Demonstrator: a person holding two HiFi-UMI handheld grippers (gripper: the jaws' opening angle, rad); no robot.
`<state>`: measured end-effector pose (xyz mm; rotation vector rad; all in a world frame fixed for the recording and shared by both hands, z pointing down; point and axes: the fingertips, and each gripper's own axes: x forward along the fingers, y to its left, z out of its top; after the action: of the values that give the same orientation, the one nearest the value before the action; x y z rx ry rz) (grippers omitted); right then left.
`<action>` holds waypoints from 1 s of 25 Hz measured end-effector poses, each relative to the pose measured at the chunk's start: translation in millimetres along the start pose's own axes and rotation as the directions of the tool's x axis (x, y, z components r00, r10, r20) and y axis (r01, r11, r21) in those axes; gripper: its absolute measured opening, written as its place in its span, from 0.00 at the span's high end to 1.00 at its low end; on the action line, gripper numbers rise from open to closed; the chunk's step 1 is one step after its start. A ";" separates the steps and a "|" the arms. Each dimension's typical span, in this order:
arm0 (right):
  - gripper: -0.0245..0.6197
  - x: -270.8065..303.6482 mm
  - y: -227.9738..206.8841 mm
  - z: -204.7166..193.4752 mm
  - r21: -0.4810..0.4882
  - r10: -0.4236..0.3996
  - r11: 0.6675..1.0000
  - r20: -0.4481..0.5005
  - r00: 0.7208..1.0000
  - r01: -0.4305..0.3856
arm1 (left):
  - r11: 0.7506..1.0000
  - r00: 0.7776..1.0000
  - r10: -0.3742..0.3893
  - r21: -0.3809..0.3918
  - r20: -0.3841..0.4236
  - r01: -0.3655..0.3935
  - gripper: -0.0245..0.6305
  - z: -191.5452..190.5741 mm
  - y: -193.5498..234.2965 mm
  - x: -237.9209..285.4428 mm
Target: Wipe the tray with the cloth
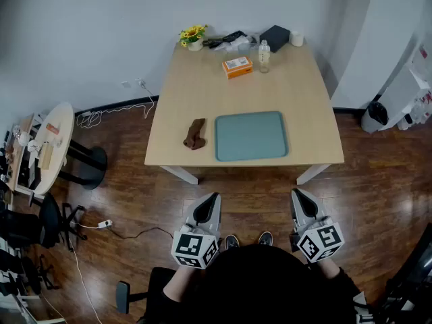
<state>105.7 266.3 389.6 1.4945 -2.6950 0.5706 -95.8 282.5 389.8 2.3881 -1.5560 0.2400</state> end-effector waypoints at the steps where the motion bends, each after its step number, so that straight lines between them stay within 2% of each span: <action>1: 0.96 0.4 -5.1 0.8 0.004 0.002 1.000 -0.002 1.000 -0.002 | 1.000 1.000 0.007 0.002 0.006 -0.007 0.96 3.7 -0.4 3.6; 6: 0.96 10.0 -28.9 3.3 0.025 0.010 1.000 -0.009 1.000 -0.009 | 1.000 0.999 0.025 -0.009 0.022 -0.025 0.96 17.4 -2.9 22.5; 10: 0.96 34.7 -37.9 -0.4 0.039 0.009 0.999 -0.023 1.000 -0.008 | 1.000 1.000 0.025 -0.015 -0.013 -0.025 0.96 9.3 8.3 38.3; 16: 0.96 105.5 -54.8 2.1 0.010 -0.034 0.999 -0.051 0.998 0.034 | 0.999 1.000 -0.008 -0.036 -0.013 0.007 0.96 10.1 65.7 100.6; 19: 0.96 148.6 -59.9 24.4 -0.019 -0.073 0.997 -0.043 0.996 0.072 | 0.998 0.999 -0.049 -0.043 0.004 0.049 0.96 28.5 99.5 140.9; 22: 0.96 189.5 -56.2 53.9 -0.071 -0.077 0.995 -0.025 0.997 0.075 | 0.994 0.995 -0.099 -0.046 0.020 0.100 0.96 52.9 125.0 175.6; 25: 0.96 223.8 -57.5 66.2 -0.121 -0.083 0.990 -0.033 0.996 0.078 | 0.991 0.991 -0.130 -0.037 0.003 0.130 0.96 62.8 143.3 203.9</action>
<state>42.0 34.6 385.8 1.5368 -2.5768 0.4213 -144.9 31.0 409.5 2.4492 -1.3851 0.1818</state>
